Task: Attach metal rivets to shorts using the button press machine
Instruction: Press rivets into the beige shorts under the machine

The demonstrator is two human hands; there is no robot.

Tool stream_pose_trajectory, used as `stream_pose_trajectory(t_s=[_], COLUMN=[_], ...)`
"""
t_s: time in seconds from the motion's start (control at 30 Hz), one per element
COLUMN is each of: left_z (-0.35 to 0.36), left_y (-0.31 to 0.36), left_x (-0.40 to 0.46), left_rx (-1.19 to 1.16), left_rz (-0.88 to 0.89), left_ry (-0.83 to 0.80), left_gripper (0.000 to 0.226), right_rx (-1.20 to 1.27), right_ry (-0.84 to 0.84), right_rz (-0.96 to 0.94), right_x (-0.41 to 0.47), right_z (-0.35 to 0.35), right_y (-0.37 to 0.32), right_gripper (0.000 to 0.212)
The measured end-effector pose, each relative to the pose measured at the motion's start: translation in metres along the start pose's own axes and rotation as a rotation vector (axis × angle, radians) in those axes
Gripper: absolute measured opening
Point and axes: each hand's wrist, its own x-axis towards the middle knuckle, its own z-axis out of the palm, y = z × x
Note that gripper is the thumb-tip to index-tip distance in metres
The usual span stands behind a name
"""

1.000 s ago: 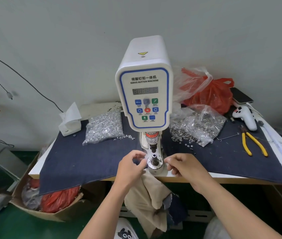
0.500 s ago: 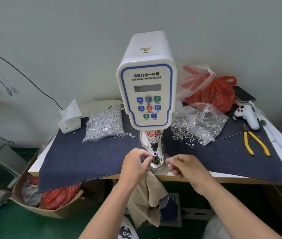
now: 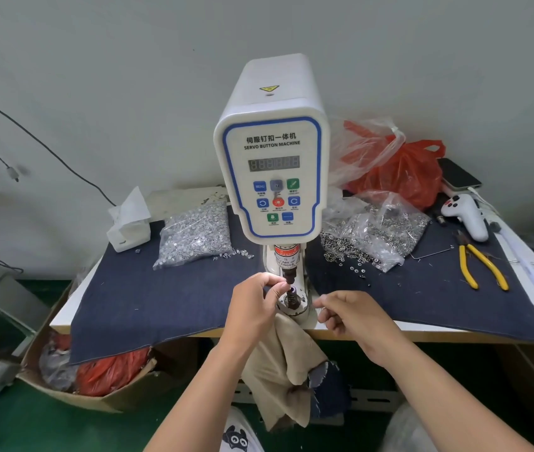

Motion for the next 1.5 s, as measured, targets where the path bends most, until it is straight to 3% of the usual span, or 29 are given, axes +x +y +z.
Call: stream_pose_trajectory(t_s=[0.17, 0.8, 1.4, 1.5], left_z=[0.001, -0.002, -0.004, -0.015], left_y=[0.004, 0.017, 0.020, 0.015], left_x=[0.001, 0.013, 0.004, -0.004], left_rx=[0.083, 0.462, 0.294, 0.147], left_rz=[0.057, 0.129, 0.118, 0.067], left_ry=[0.051, -0.047, 0.024, 0.055], left_gripper=[0.004, 0.017, 0.009, 0.006], right_rx=[0.029, 0.045, 0.065, 0.072], right_ry=[0.003, -0.008, 0.005, 0.003], right_rz=[0.010, -0.019, -0.015, -0.011], right_x=[-0.001, 0.006, 0.006, 0.004], right_z=[-0.001, -0.004, -0.004, -0.005], right_y=[-0.001, 0.009, 0.008, 0.007], right_gripper=[0.022, 0.027, 0.027, 0.026])
